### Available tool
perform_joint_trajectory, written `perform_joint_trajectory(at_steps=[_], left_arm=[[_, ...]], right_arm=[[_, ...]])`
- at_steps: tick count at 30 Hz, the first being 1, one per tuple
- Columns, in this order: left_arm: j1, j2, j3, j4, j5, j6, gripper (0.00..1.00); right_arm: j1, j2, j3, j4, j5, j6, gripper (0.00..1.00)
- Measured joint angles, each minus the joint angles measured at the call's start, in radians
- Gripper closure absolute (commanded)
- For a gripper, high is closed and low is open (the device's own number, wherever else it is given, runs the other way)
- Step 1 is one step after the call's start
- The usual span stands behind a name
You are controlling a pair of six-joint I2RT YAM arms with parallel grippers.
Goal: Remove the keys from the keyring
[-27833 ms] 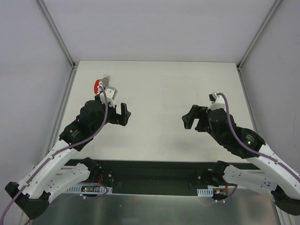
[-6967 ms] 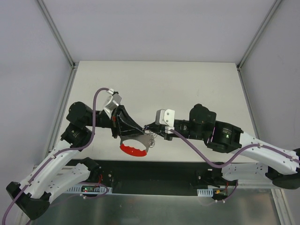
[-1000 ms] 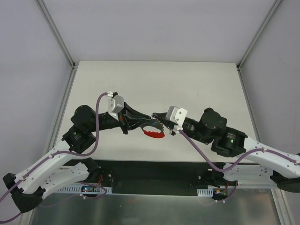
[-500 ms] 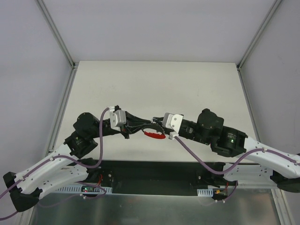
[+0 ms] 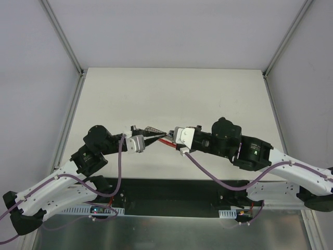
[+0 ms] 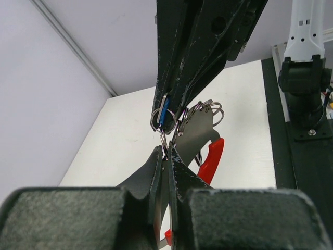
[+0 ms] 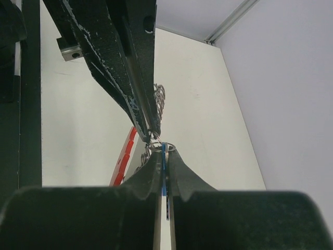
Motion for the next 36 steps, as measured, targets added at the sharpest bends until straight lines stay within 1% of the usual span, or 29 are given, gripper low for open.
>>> perform_joint_trajectory(at_steps=[5,10,23,26,27,28,36], left_arm=[[0.0,0.0,0.0,-0.037,0.0,0.066,1.0],[0.0,0.001,0.0,-0.054,-0.008,0.1,1.0],[-0.006,-0.003,-0.015,-0.071,-0.037,0.102,1.0],[-0.003,-0.004,-0.022,-0.09,-0.078,0.103,1.0],[-0.003,-0.003,-0.026,-0.095,-0.096,0.103,1.0],[0.002,-0.002,-0.029,-0.102,-0.109,0.103,1.0],[0.003,0.001,-0.032,-0.109,-0.143,0.104,1.0]], right_arm=[[0.002,0.017,0.009,-0.027,0.005,-0.012,0.98],[0.008,0.031,0.016,-0.044,0.026,-0.027,0.97],[0.05,0.067,0.048,-0.101,0.104,-0.026,0.87],[0.058,0.064,0.049,-0.104,0.105,-0.014,0.87],[0.061,0.063,0.05,-0.105,0.104,-0.011,0.87],[0.064,0.061,0.05,-0.107,0.103,-0.008,0.99],[0.068,0.061,0.055,-0.13,0.098,0.006,0.99]])
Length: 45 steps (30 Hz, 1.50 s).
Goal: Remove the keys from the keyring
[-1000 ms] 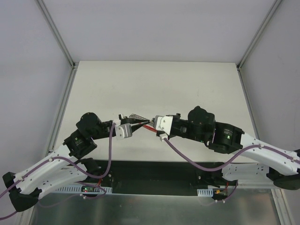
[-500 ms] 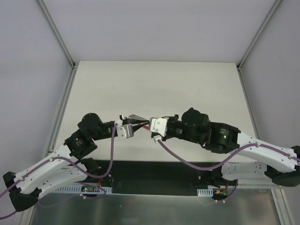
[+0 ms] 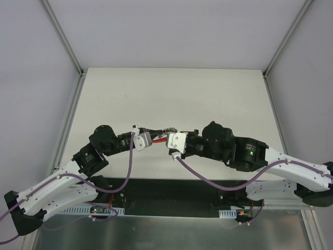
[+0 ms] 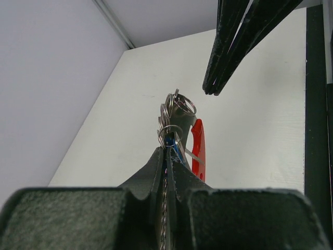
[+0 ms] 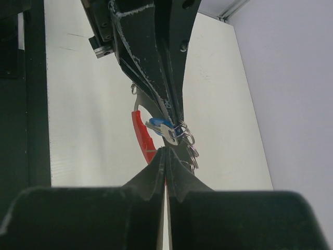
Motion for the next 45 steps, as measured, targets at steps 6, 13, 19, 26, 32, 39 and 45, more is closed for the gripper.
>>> perform_joint_trajectory(at_steps=[6,13,19,26,32,39,45], left_arm=[[0.0,-0.005,-0.01,0.007,0.0,-0.001,1.0],[0.0,-0.008,-0.017,0.018,-0.026,-0.006,1.0],[0.0,-0.028,-0.03,0.051,-0.045,-0.017,1.0],[0.0,-0.047,-0.048,0.08,-0.045,-0.032,1.0],[0.0,-0.051,-0.049,0.087,-0.045,-0.035,1.0],[0.0,-0.06,-0.049,0.087,-0.045,-0.035,1.0],[0.0,-0.062,-0.055,0.09,-0.047,-0.035,1.0]], right_arm=[[0.003,0.003,0.0,0.035,0.07,0.092,0.77],[0.003,-0.037,-0.136,0.251,0.092,0.364,0.67],[0.003,-0.042,-0.268,0.362,0.105,0.441,0.73],[0.003,-0.031,-0.257,0.444,0.122,0.418,0.74],[0.003,0.004,-0.232,0.469,0.138,0.402,0.78],[0.003,0.023,-0.226,0.482,0.183,0.384,0.87],[0.003,0.023,-0.226,0.484,0.216,0.363,0.78]])
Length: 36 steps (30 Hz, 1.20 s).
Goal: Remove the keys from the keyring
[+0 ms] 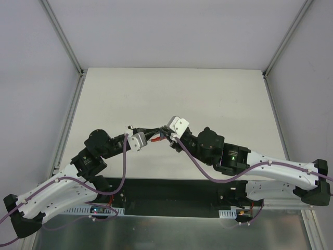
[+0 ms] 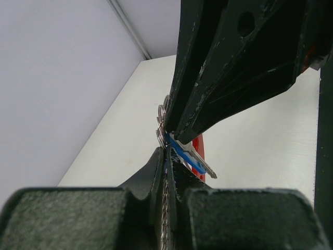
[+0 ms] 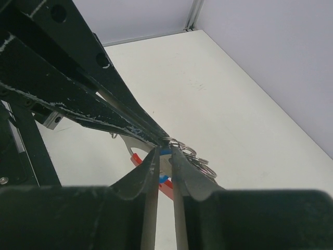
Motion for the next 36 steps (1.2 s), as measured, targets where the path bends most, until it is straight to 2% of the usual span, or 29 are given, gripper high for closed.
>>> perform_joint_trajectory(at_steps=[8,12,16,19,20,22,36], left_arm=[[0.0,0.0,-0.009,0.001,-0.002,0.0,1.0],[0.0,0.0,-0.01,0.002,-0.002,0.001,1.0],[0.0,-0.001,-0.01,0.003,-0.002,0.0,1.0],[0.0,-0.003,-0.01,0.003,-0.002,0.0,1.0],[0.0,-0.003,-0.011,0.0,-0.002,0.001,1.0],[0.0,-0.004,-0.013,0.002,-0.002,0.001,1.0],[0.0,-0.013,-0.024,0.008,-0.003,0.002,1.0]], right_arm=[[0.001,0.0,0.0,0.005,0.002,-0.026,0.74],[0.001,0.0,0.0,0.004,0.002,-0.034,0.79],[0.001,0.011,0.002,0.005,0.002,-0.036,0.79],[0.001,0.024,0.002,0.005,0.003,-0.036,0.83],[0.001,0.027,0.003,0.005,0.004,-0.037,0.91],[0.001,0.032,0.009,0.004,0.01,-0.039,0.99],[0.003,0.034,0.013,0.013,0.074,-0.055,0.99]])
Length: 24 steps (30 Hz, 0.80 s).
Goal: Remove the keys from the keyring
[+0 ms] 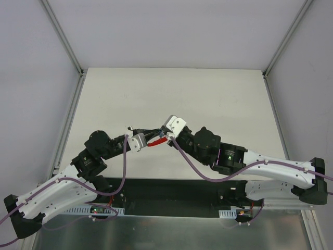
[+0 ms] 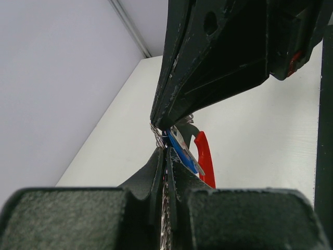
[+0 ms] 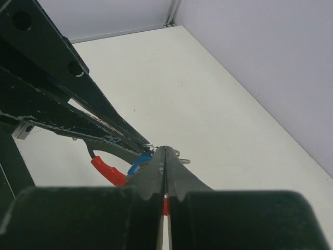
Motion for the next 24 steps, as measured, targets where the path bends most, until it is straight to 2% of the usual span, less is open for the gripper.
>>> perform_joint_trajectory(at_steps=[6,14,24], left_arm=[[0.0,0.002,-0.001,0.003,-0.004,0.0,1.0],[0.0,0.018,-0.001,0.003,-0.044,-0.001,1.0],[0.0,0.021,-0.001,0.003,-0.052,-0.002,1.0]], right_arm=[[0.0,0.0,-0.002,0.007,0.01,0.0,0.99],[-0.001,-0.004,-0.039,0.013,-0.111,-0.001,0.99],[-0.001,-0.001,-0.059,0.043,-0.159,-0.051,0.99]])
